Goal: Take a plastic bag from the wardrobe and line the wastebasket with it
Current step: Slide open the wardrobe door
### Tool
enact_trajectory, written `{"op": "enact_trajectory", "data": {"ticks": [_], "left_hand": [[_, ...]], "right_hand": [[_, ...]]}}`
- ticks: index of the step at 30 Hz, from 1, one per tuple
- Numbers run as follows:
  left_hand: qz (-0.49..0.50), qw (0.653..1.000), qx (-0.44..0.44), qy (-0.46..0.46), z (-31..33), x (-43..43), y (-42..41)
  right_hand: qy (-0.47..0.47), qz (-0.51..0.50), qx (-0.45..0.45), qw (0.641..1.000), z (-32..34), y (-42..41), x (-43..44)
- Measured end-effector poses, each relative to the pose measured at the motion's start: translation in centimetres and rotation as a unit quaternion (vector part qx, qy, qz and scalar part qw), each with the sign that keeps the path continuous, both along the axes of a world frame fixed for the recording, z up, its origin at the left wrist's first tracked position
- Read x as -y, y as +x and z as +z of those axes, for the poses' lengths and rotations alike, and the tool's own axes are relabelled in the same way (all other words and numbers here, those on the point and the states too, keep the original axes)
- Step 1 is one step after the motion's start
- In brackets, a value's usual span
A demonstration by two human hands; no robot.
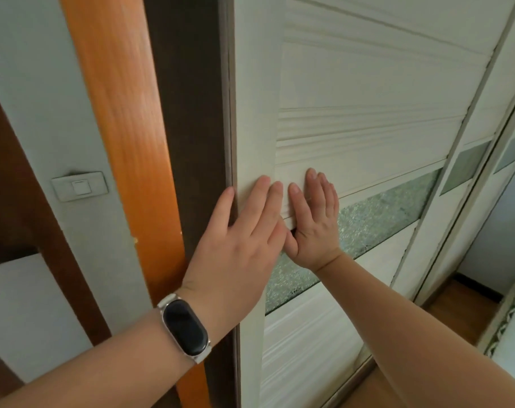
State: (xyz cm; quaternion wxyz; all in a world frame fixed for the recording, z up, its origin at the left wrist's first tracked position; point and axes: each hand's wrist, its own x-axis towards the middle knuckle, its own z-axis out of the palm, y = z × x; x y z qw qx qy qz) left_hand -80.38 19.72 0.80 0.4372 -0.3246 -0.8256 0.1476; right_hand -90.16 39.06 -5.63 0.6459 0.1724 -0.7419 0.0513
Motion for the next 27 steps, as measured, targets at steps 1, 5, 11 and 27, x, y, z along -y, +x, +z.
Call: {"op": "enact_trajectory", "data": {"ticks": [1, 5, 11, 27], "left_hand": [[-0.001, 1.000, -0.001, 0.006, -0.1, -0.6, -0.2], [-0.019, 0.999, -0.020, 0.028, -0.8, -3.0, -1.6], [-0.032, 0.998, -0.043, 0.042, -1.5, -6.8, -4.3], [-0.134, 0.976, -0.131, 0.111, -2.7, -18.5, -11.3]], "right_hand": [[0.003, 0.001, -0.002, 1.000, 0.0, -0.3, -0.6], [0.007, 0.004, -0.013, 1.000, 0.0, -1.3, -2.9], [0.010, 0.014, -0.034, 0.999, 0.0, -3.0, -7.0], [0.001, 0.020, -0.056, 0.998, -0.1, -7.5, -19.1]]}}
